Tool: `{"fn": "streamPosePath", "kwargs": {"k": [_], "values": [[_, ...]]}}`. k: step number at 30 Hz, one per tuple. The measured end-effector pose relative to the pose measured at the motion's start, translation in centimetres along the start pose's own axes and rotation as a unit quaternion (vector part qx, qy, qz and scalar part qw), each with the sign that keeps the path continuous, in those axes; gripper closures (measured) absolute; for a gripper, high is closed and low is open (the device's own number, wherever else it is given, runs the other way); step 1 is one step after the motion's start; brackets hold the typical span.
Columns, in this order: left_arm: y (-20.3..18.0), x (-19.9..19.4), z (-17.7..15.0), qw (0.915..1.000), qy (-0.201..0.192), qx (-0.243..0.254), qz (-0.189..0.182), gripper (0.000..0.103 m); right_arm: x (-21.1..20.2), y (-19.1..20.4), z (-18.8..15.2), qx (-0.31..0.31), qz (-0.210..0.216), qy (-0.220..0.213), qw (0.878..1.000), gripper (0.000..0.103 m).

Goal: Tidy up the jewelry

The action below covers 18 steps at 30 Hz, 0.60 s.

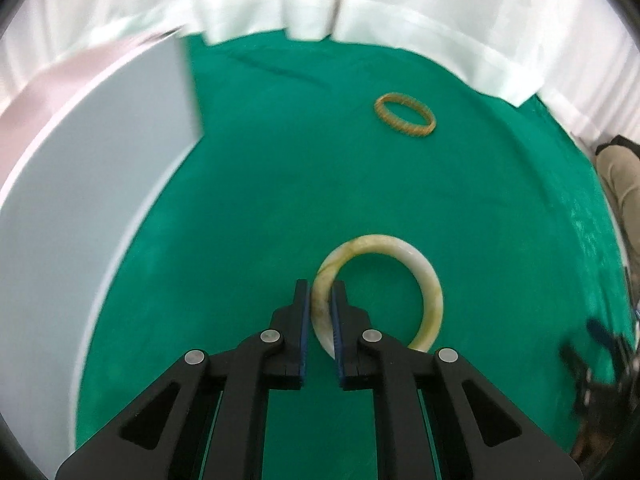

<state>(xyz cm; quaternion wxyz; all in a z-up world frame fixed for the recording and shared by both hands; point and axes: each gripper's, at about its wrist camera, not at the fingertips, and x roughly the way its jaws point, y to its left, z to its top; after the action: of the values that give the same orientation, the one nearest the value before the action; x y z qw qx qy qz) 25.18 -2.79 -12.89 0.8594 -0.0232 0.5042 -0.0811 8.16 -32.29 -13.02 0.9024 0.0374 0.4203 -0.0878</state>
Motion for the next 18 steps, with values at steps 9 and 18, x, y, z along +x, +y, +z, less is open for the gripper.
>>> {"fn": "streamPosePath", "kwargs": {"k": [9, 18], "values": [[4.4, -2.5, -5.1, 0.9995, -0.010, -0.028, -0.006, 0.091, 0.0, 0.0, 0.0, 0.000, 0.000, 0.000, 1.000, 0.014], [1.3, -2.3, -6.9, 0.9955, -0.070, 0.054, 0.033, 0.050, 0.0, 0.0, 0.0, 0.002, 0.001, 0.000, 1.000, 0.014]]}}
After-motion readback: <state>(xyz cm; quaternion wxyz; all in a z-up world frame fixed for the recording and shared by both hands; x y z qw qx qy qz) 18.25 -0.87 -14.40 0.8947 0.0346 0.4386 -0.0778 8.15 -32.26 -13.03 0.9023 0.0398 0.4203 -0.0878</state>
